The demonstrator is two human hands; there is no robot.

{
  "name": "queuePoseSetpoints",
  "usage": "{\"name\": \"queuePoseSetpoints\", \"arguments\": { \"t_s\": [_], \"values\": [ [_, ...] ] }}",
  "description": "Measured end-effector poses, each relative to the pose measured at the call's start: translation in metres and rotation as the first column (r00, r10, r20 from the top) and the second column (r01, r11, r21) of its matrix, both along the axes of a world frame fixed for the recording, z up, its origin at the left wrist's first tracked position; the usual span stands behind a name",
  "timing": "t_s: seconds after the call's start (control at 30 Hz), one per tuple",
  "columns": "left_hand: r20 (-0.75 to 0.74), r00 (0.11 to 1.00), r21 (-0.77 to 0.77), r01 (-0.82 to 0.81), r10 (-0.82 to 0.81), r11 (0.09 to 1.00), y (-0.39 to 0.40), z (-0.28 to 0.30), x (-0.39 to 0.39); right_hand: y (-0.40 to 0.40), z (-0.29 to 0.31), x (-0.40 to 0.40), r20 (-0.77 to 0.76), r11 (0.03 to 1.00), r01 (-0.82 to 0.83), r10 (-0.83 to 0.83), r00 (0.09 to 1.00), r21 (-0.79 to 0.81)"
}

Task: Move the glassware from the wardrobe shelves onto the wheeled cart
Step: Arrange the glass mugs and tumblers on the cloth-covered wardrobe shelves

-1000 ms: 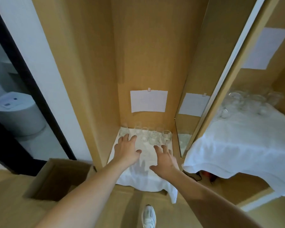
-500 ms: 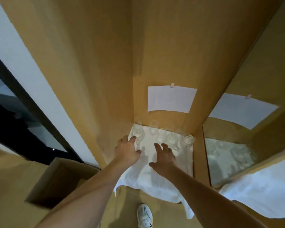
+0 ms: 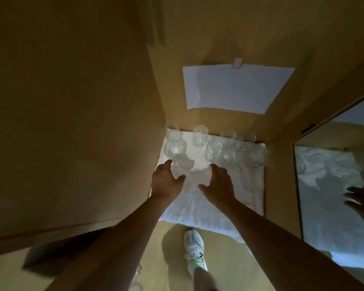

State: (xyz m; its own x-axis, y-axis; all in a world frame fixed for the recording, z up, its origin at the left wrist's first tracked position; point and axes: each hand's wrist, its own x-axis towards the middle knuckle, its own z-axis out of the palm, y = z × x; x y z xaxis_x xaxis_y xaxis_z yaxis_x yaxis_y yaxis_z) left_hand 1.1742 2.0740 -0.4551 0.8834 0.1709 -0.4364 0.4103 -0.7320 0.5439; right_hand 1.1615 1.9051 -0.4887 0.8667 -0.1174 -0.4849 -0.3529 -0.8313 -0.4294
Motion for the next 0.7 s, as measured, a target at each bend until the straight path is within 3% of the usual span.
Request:
{"name": "queuePoseSetpoints", "arguments": {
  "t_s": [0.2,0.53,0.7],
  "values": [
    [-0.082,0.989,-0.082,-0.128,0.121,0.988,-0.013,-0.049,0.022,-0.004,-0.047,0.025,-0.024,0.992,0.121,-0.12,0.993,0.042],
    [-0.181,0.966,-0.013,-0.19,0.184,0.982,-0.014,-0.145,0.068,-0.021,-0.123,0.091,0.231,0.964,0.267,-0.262,0.937,0.013],
    [-0.222,0.92,-0.061,-0.345,0.325,0.937,-0.024,-0.177,0.081,-0.026,-0.151,0.107,0.248,0.965,0.26,-0.242,0.938,-0.04]
  ]
}}
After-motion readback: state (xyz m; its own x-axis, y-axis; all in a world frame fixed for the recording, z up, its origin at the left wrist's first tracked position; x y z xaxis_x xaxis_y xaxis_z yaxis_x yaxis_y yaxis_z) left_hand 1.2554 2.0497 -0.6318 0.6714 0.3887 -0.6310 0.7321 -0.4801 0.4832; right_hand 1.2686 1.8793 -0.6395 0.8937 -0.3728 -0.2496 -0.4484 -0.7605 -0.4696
